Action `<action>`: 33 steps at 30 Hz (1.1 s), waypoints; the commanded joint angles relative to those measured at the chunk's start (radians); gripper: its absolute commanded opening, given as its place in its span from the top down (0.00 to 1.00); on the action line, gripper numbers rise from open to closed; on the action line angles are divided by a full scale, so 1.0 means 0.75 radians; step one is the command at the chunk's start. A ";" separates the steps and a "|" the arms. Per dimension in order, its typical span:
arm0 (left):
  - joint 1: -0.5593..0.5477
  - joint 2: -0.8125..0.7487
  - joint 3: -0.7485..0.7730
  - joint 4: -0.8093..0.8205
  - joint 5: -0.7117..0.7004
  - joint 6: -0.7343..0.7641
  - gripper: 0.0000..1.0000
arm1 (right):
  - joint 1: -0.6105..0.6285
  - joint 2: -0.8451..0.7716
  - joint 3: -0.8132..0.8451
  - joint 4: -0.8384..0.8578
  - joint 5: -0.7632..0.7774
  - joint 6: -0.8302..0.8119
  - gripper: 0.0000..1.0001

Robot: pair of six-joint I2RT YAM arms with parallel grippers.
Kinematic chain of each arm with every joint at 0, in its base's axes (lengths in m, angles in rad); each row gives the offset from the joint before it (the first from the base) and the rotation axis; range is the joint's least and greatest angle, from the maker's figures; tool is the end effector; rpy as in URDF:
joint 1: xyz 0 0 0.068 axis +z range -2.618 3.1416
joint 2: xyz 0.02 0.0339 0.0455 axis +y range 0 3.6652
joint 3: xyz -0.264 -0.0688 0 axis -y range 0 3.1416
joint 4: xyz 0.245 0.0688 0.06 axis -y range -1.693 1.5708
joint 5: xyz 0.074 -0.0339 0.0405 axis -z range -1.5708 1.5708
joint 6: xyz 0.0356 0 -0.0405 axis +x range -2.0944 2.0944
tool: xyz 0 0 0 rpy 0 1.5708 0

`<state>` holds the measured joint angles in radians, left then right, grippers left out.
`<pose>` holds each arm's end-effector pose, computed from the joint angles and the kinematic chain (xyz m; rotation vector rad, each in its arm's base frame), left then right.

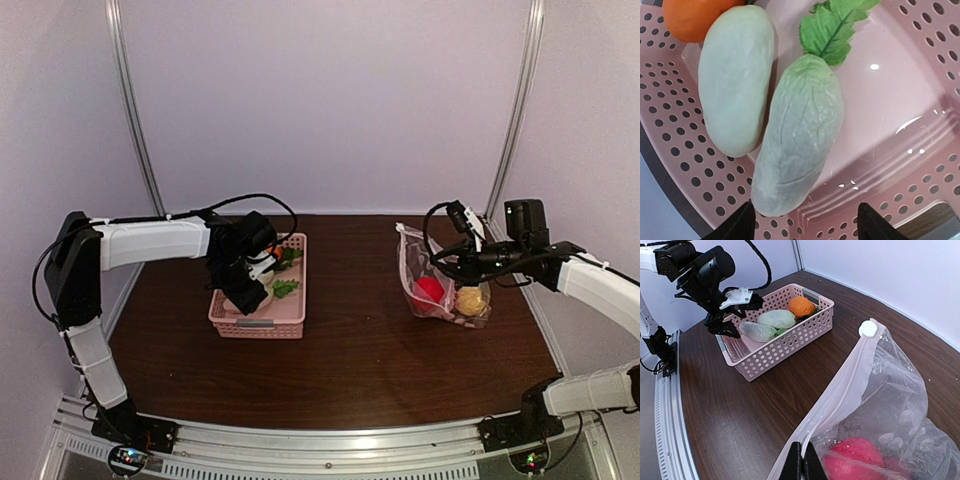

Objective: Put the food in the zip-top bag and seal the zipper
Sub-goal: Pick up the fake vegetable from the bin.

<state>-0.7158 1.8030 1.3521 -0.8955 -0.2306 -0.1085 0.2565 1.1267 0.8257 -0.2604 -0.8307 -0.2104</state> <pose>0.2706 -0.2246 0.2117 0.8137 2.7208 0.1732 0.2267 0.0866 0.2844 -0.9341 1.8280 0.9047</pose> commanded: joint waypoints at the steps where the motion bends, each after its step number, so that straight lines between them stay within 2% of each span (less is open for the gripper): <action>1: 0.022 0.061 0.079 -0.039 -0.063 0.033 0.29 | -0.009 -0.009 0.016 -0.024 0.032 -0.025 1.00; 25: 0.065 0.216 0.089 0.003 -0.058 0.122 0.45 | -0.009 -0.012 0.018 -0.042 0.036 -0.051 1.00; 33: 0.065 0.194 0.087 0.025 -0.056 0.123 0.57 | -0.009 -0.013 0.016 -0.047 0.041 -0.063 1.00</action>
<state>-0.6731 1.9579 1.4174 -0.9058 -0.2756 -0.0231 0.2565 1.1263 0.8257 -0.2840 -0.8280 -0.2409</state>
